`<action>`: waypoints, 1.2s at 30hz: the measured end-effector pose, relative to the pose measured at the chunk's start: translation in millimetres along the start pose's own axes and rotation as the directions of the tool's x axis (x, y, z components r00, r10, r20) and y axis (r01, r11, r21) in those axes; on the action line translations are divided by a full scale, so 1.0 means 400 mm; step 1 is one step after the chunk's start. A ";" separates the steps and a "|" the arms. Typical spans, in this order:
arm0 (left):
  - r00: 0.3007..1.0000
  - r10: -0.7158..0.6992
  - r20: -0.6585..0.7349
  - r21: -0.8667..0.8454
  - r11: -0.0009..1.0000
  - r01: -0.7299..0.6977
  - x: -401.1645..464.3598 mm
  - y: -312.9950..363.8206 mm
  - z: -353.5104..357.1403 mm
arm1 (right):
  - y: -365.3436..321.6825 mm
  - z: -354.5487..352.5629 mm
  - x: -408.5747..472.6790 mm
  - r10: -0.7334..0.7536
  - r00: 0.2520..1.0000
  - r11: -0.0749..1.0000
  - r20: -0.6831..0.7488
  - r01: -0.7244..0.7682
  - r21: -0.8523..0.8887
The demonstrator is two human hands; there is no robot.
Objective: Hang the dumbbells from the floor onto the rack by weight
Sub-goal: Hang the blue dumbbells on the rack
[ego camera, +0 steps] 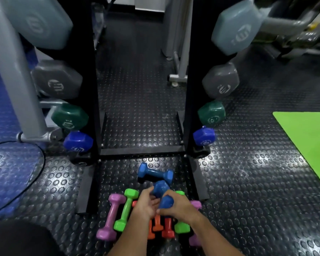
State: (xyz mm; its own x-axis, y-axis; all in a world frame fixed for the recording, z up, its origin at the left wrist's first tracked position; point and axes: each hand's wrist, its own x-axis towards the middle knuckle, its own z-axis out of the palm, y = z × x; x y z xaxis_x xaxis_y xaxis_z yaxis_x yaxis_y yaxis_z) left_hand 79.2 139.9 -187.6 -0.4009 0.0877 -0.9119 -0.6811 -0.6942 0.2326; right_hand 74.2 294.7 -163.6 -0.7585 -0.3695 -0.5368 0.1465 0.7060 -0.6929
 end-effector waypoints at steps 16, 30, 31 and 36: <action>0.947 0.189 0.259 -0.323 0.941 -0.099 -0.308 0.112 0.235 | -0.218 -0.375 -0.226 -0.293 0.914 0.953 -0.282 0.255 -0.164; 0.760 0.439 0.479 -0.248 0.898 -0.363 -0.760 0.237 0.446 | -0.460 -0.603 -0.500 -0.575 0.717 0.816 -0.395 0.470 -0.335; 0.752 0.442 0.488 -0.243 0.897 -0.370 -0.783 0.242 0.455 | -0.479 -0.620 -0.524 -0.591 0.703 0.805 -0.394 0.489 -0.335; 0.683 0.455 0.571 -0.206 0.885 -0.417 -0.891 0.258 0.510 | -0.543 -0.707 -0.630 -0.639 0.668 0.769 -0.382 0.559 -0.309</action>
State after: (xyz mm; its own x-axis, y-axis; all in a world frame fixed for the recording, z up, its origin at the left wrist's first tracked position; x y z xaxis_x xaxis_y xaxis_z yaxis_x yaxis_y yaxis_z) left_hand 26.9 182.6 230.3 -0.9338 0.1520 -0.3240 -0.3092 -0.7984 0.5167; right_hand 54.0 405.4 258.4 -0.8426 -0.4673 0.2679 -0.5077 0.5231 -0.6846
